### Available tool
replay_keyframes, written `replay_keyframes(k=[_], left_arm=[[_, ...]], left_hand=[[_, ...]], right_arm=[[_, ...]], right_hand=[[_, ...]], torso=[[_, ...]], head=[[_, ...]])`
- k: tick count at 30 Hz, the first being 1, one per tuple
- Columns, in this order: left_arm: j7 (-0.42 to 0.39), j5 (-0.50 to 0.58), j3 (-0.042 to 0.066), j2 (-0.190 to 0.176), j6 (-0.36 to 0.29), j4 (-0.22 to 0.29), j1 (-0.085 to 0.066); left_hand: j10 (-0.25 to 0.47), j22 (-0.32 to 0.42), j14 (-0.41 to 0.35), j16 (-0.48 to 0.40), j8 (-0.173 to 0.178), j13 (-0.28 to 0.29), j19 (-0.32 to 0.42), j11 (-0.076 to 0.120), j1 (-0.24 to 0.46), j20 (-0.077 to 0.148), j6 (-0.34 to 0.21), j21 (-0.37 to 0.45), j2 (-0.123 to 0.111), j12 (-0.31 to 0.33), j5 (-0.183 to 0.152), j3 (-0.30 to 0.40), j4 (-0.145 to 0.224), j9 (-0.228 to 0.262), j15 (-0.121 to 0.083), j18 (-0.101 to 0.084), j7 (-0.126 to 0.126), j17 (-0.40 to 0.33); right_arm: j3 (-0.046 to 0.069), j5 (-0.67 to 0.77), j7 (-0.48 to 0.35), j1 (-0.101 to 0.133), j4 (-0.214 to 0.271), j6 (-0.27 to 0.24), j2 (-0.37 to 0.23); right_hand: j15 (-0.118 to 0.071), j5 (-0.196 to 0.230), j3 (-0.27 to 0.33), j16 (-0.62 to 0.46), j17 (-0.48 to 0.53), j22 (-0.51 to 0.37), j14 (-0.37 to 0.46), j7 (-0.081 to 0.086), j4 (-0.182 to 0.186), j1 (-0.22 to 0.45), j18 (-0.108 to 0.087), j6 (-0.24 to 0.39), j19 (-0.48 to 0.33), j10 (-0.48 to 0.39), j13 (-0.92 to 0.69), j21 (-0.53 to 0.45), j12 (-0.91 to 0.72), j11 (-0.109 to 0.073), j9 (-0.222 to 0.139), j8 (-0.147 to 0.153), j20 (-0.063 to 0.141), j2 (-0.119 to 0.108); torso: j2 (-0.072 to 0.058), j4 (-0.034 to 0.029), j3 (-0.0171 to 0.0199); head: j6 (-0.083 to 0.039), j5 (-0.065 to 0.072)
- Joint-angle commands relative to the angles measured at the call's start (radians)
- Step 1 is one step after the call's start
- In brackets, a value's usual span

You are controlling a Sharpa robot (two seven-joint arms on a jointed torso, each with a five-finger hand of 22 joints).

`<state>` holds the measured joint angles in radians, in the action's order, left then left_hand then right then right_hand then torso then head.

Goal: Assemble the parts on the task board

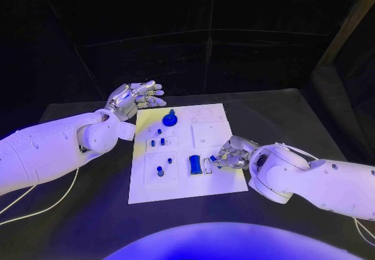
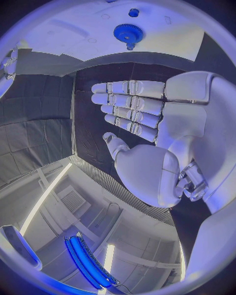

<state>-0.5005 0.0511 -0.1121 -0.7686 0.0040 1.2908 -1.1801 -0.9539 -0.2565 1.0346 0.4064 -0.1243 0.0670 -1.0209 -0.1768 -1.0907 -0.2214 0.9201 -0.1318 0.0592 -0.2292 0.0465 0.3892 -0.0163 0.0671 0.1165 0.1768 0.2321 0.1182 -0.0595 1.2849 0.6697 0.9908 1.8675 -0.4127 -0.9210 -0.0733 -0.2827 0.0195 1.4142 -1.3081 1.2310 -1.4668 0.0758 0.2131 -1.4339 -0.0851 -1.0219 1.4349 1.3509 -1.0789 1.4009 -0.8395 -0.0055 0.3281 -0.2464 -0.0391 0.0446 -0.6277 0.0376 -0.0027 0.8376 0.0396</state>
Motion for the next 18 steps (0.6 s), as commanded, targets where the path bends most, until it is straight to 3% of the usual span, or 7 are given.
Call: replay_keyframes(k=[1, 3, 18], left_arm=[[-0.011, -0.001, 0.001, -0.001, 0.01, 0.003, -0.002], [-0.011, -0.001, 0.001, -0.001, 0.01, 0.003, -0.002], [-0.006, -0.011, 0.001, 0.001, 0.015, 0.004, -0.002]], left_hand=[[0.005, 0.001, -0.002, -0.001, -0.003, 0.001, -0.003, -0.002, -0.002, -0.005, -0.008, 0.006, -0.009, -0.006, 0.003, -0.002, 0.001, 0.001, 0.004, 0.005, 0.007, -0.001], [0.005, 0.001, -0.002, -0.001, -0.003, 0.001, -0.003, -0.002, -0.002, -0.005, -0.008, 0.006, -0.009, -0.006, 0.003, -0.002, 0.001, 0.001, 0.004, 0.005, 0.007, -0.001], [0.006, 0.002, -0.002, 0.0, -0.004, 0.001, -0.004, -0.002, -0.004, -0.005, -0.009, 0.006, -0.01, -0.008, 0.003, -0.003, 0.003, 0.001, 0.004, 0.005, 0.007, -0.001]], right_arm=[[0.0, -0.055, -0.008, 0.001, -0.004, 0.0, 0.008], [0.0, -0.062, -0.005, 0.001, -0.008, 0.013, 0.016], [0.0, -0.068, 0.017, 0.001, -0.026, 0.059, 0.046]], right_hand=[[0.0, 0.023, -0.012, 0.005, -0.007, 0.001, -0.058, 0.003, 0.01, 0.019, 0.018, -0.009, 0.005, 0.006, 0.001, 0.005, -0.004, 0.002, -0.002, 0.002, 0.003, -0.008], [0.002, 0.041, -0.014, 0.005, -0.007, 0.001, -0.058, 0.005, 0.022, 0.038, 0.018, -0.01, 0.005, 0.007, 0.003, 0.005, 0.0, 0.003, -0.003, 0.005, 0.002, -0.015], [0.003, 0.026, -0.013, 0.005, -0.009, 0.001, -0.058, 0.006, 0.034, 0.064, 0.018, -0.015, 0.005, 0.011, -0.001, 0.005, -0.006, 0.005, -0.004, 0.008, 0.001, -0.036]], torso=[[0.001, 0.0, 0.0], [0.0, 0.0006, 0.0007], [0.001, -0.0004, 0.0015]], head=[[0.001, -0.003], [0.0, -0.004], [0.008, -0.007]])
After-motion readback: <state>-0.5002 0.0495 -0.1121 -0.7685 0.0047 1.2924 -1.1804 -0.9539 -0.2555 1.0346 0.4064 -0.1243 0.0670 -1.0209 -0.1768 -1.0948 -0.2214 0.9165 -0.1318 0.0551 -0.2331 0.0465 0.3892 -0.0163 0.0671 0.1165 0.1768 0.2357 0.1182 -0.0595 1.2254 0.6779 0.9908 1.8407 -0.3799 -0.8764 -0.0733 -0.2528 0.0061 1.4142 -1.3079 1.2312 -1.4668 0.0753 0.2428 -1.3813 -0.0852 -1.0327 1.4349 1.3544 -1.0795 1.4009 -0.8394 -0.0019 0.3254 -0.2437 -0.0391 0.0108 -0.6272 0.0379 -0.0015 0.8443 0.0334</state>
